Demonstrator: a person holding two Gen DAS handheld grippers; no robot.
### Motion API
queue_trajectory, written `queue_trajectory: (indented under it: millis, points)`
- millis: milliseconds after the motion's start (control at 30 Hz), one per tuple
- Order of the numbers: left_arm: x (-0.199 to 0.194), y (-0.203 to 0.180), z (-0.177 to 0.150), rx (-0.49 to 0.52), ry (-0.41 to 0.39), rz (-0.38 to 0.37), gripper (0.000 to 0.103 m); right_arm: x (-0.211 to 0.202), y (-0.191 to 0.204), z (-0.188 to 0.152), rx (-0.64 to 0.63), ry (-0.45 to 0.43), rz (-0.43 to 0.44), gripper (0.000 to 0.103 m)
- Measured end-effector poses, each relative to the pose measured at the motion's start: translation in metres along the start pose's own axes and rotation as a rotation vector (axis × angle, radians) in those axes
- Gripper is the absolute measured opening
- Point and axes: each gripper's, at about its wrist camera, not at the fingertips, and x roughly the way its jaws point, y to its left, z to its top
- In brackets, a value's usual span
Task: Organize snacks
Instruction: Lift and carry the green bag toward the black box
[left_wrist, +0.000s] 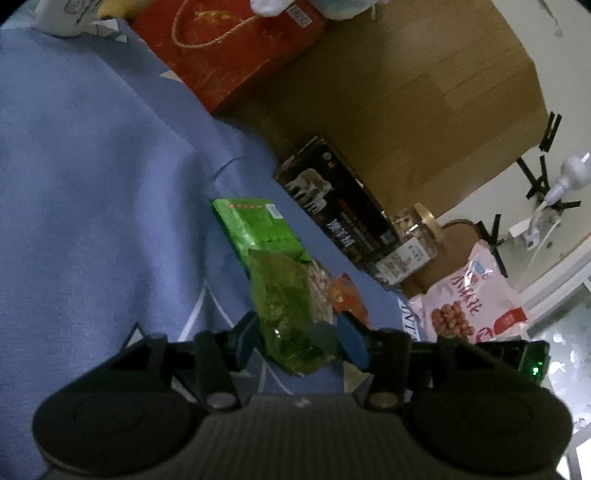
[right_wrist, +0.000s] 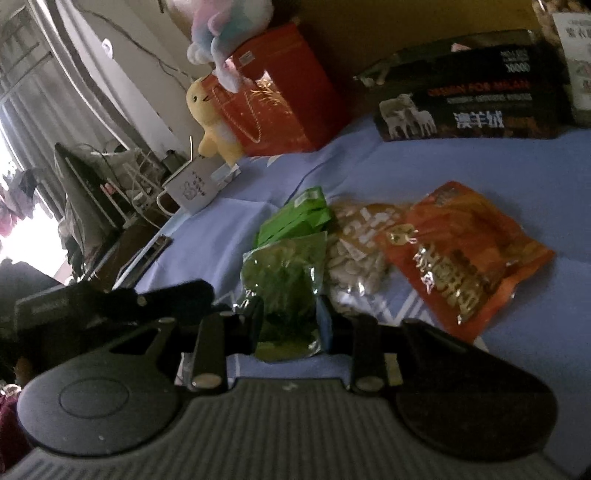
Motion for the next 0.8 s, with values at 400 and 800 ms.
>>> queue_trajectory:
  millis: [400,800]
  points:
    - [-0.001,-0.006,0.003,0.044,-0.033,0.02,0.02,-0.01,0.007,0.002,-0.006,-0.065,0.066,0.021]
    - [0.079,-0.098,0.123,0.292,-0.037,-0.082,0.019,-0.042,0.006,0.095,-0.103,-0.311,-0.09,0.021]
